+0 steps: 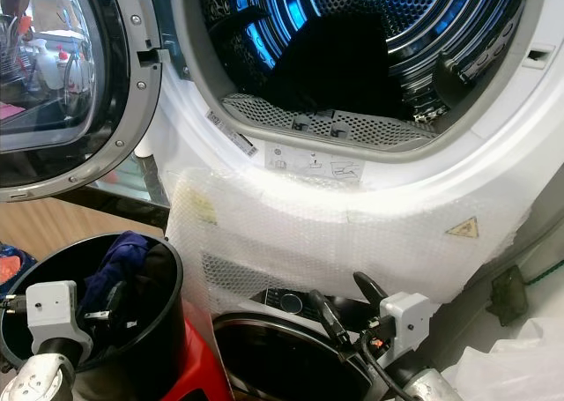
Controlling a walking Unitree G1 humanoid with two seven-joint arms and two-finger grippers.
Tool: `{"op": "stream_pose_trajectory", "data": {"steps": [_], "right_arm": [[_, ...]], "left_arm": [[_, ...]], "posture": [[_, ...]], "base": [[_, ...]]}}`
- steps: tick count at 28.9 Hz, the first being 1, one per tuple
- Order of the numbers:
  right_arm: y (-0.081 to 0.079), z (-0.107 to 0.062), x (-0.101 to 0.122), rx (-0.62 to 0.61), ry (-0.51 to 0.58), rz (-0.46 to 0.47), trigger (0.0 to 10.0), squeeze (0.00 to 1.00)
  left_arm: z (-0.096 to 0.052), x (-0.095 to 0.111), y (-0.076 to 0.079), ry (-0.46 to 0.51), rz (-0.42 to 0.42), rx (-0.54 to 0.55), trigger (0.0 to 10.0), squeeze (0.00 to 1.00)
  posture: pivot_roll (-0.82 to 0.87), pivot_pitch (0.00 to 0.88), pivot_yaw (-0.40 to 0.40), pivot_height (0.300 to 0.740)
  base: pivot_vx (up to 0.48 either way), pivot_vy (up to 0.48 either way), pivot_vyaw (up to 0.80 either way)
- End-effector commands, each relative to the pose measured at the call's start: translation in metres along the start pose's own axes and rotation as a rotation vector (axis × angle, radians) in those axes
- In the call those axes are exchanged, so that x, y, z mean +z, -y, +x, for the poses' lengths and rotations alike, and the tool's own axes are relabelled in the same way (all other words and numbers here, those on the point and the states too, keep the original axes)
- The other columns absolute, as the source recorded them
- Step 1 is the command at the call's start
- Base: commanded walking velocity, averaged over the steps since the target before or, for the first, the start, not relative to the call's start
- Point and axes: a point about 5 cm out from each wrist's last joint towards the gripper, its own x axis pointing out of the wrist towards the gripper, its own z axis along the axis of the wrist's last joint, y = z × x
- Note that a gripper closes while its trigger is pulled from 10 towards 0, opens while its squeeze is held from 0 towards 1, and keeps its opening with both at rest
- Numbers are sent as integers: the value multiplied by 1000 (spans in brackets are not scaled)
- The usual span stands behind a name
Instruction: Clothes washing
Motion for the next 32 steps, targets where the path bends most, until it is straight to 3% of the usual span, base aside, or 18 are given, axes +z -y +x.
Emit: {"op": "stream_pose_trajectory", "data": {"steps": [1, 6, 14, 15, 17, 25, 32], "right_arm": [[-4, 1, 6, 25, 11, -8, 10000, 0], [-20, -7, 14, 99, -5, -10, 10000, 0], [-23, -9, 16, 102, -15, -7, 10000, 0], [-27, -17, 22, 102, -24, -14, 10000, 0], [-30, -21, 25, 102, -31, -19, 10000, 0], [-31, -27, 30, 89, -37, -23, 10000, 0], [-32, -29, 33, 112, -54, -23, 10000, 0]], "left_arm": [[2, -1, -1, -2, -20, -6, 10000, 0], [29, 0, 6, -16, 14, -99, 10000, 0], [36, -1, 7, -9, 21, -124, 10000, 0], [50, 2, 28, -19, 38, -245, 10000, 0], [55, 4, 39, -21, 53, -306, 10000, 0], [55, 0, 51, -43, 42, -382, 10000, 0], [58, -1, 52, -32, 45, -399, 10000, 0]], "posture": [[39, 32, -79, 740], [-5, 95, -78, 740], [-5, 95, -78, 740], [-63, 135, -69, 740], [-74, 139, -65, 740], [-90, 142, -63, 740], [-93, 136, -60, 740]], "base": [[0, 0, 0], [0, 0, 0], [0, 0, 0], [0, 0, 0], [0, 0, 0], [0, 0, 0], [0, 0, 0]]}}
